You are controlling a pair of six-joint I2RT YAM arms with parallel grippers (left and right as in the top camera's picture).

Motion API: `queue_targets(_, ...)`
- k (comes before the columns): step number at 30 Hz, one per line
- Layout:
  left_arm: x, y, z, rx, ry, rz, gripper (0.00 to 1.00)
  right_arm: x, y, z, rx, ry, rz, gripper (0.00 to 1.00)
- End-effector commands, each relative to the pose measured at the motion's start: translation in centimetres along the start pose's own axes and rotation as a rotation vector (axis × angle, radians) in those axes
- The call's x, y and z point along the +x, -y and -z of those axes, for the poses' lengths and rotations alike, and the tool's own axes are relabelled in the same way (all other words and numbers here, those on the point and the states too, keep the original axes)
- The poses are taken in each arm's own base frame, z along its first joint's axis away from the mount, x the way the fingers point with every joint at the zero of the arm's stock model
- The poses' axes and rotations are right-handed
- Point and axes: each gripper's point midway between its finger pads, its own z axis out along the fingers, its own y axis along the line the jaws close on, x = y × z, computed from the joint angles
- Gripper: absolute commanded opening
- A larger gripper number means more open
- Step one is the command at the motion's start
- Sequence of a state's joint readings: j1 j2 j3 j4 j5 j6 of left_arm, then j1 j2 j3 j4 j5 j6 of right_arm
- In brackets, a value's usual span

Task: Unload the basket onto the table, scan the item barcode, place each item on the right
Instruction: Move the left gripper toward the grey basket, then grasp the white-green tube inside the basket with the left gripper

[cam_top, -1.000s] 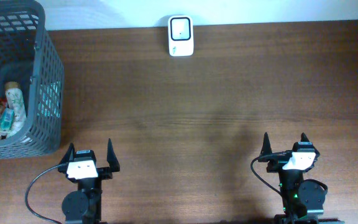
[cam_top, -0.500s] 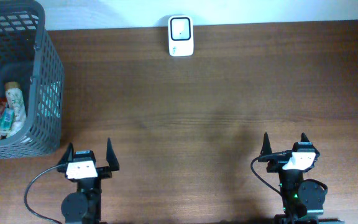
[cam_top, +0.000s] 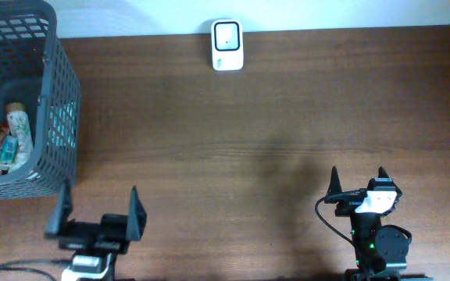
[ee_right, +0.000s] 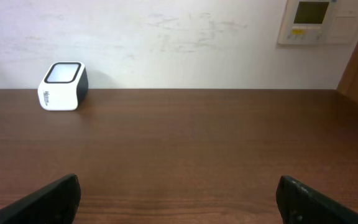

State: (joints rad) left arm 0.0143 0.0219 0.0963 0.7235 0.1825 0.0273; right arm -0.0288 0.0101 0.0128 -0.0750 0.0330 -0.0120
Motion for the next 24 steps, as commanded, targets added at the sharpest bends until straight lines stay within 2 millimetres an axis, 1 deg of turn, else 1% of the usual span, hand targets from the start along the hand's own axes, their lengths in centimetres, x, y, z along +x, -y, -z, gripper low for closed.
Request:
queue_targets(1,-5.9,-1.8,-3.8,-0.058,0.028,-0.048,0.99,0.3,0.1,0.0,0.003,-0.006,0.006,0.99)
queue_targets(2,-5.6,-2.4,-5.1,-0.075,-0.050,-0.037,0.99,0.3,0.1,0.0,0.003,-0.006,0.006,0.99)
queue_targets(3,-4.7,-2.7,-7.0,-0.064,-0.187,-0.022,0.99,0.3,0.1,0.0,0.003,-0.006,0.006,0.99)
queue_targets(4,-3.5,-2.5,-8.2,-0.032,-0.315,-0.001,0.99,0.3,0.1,0.0,0.003,-0.006,0.006,0.99)
queue_targets(5,-2.1,-0.8,-9.2,0.079,-0.467,0.052,0.99,0.3,0.1,0.0,0.003,-0.005,0.006,0.99)
queue_targets(6,-1.2,0.6,-9.5,0.169,-0.567,0.101,0.99,0.3,0.1,0.0,0.003,-0.006,0.006,0.99)
queue_targets(7,-0.1,0.8,-9.9,0.186,-0.650,0.128,0.99,0.3,0.1,0.0,0.003,-0.005,0.006,0.99)
queue_targets(8,0.1,0.7,-10.4,0.188,-0.658,0.122,0.99,0.3,0.1,0.0,0.003,-0.005,0.006,0.99)
queue_targets(9,0.1,0.4,-11.3,0.187,-0.655,0.094,0.99,0.3,0.1,0.0,0.003,-0.006,0.006,0.99)
queue_targets(10,0.0,-0.5,-12.2,0.142,-0.659,0.083,0.99,0.3,0.1,0.0,0.003,-0.005,0.006,0.98)
queue_targets(11,0.0,-2.1,-13.1,0.059,-0.683,0.076,0.99,0.3,0.1,0.0,0.003,-0.006,0.006,0.99)
queue_targets(12,0.2,-4.4,-14.0,-0.068,-0.728,0.067,0.99,0.3,0.1,0.0,0.003,-0.006,0.006,0.99)
queue_targets(13,0.6,-7.4,-14.8,-0.226,-0.787,0.027,0.99,0.3,0.1,0.0,0.003,-0.006,0.006,0.99)
queue_targets(14,0.7,-9.7,-15.4,-0.346,-0.827,-0.022,0.99,0.3,0.1,0.0,0.003,-0.006,0.006,0.99)
queue_targets(15,0.8,-11.5,-16.1,-0.436,-0.853,-0.063,0.99,0.3,0.1,0.0,0.003,-0.006,0.006,0.99)
queue_targets(16,0.9,-13.1,-17.0,-0.505,-0.879,-0.097,0.99,0.3,0.1,0.0,0.003,-0.005,0.006,0.99)
queue_targets(17,1.0,-14.1,-17.7,-0.531,-0.890,-0.109,0.99,0.3,0.1,0.0,0.003,-0.006,0.006,0.99)
queue_targets(18,1.8,-16.5,-18.6,-0.593,-0.919,-0.135,0.99,0.3,0.1,0.0,0.003,-0.006,0.006,0.99)
queue_targets(19,2.7,-18.3,-18.7,-0.646,-0.943,-0.136,0.99,0.3,0.1,0.0,0.003,-0.006,0.006,0.99)
queue_targets(21,6.2,-23.0,-17.3,-0.772,-1.031,-0.130,0.99,0.3,0.1,0.0,0.003,-0.005,0.006,0.99)
queue_targets(22,7.7,-24.3,-16.6,-0.806,-1.065,-0.125,0.99,0.3,0.1,0.0,0.003,-0.005,0.006,0.98)
queue_targets(23,10.5,-25.4,-15.3,-0.815,-1.144,-0.116,0.99,0.3,0.1,0.0,0.003,-0.005,0.006,0.99)
queue_targets(24,12.6,-25.7,-14.1,-0.819,-1.219,-0.111,0.99,0.3,0.1,0.0,0.003,-0.005,0.006,0.98)
